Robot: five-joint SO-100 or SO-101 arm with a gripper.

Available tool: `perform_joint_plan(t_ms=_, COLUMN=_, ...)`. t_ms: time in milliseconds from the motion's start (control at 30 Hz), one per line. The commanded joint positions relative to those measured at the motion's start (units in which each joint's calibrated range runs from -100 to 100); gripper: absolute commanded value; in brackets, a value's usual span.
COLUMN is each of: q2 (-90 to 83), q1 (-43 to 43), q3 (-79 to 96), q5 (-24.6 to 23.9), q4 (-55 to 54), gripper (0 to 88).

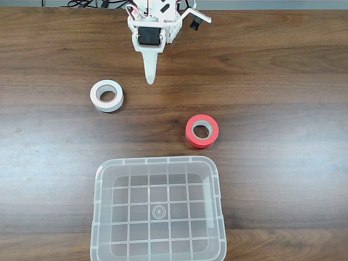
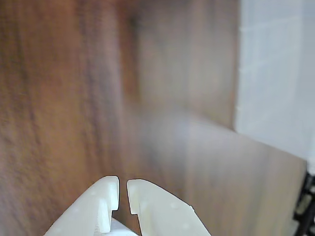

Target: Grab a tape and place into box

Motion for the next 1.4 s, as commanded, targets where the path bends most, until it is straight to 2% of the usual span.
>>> perform_joint_plan(t_ms=0, q2=0.17, q1=5.20, q3=-8.07, q5=0.22, q4=-1.62, gripper=1.3)
perform_joint_plan(t_ms=233, q2=0.17, q1=15.15, q3=-7.99, q5=5.49, q4=-1.54, gripper=1.3)
perform_joint_plan(t_ms=700, q2=2.74, q1=27.73, q3=-5.27, q5=7.49, q4=-0.68, gripper=1.3)
perform_joint_plan(t_ms=1033, q2=26.71, q1=28.83, q3=-13.24, q5=6.86, q4=-7.19, gripper=1.3)
perform_joint_plan(t_ms=1367, q2=59.06, q1=28.76, q3=-40.75, q5=7.12, q4=-7.27, gripper=1.3)
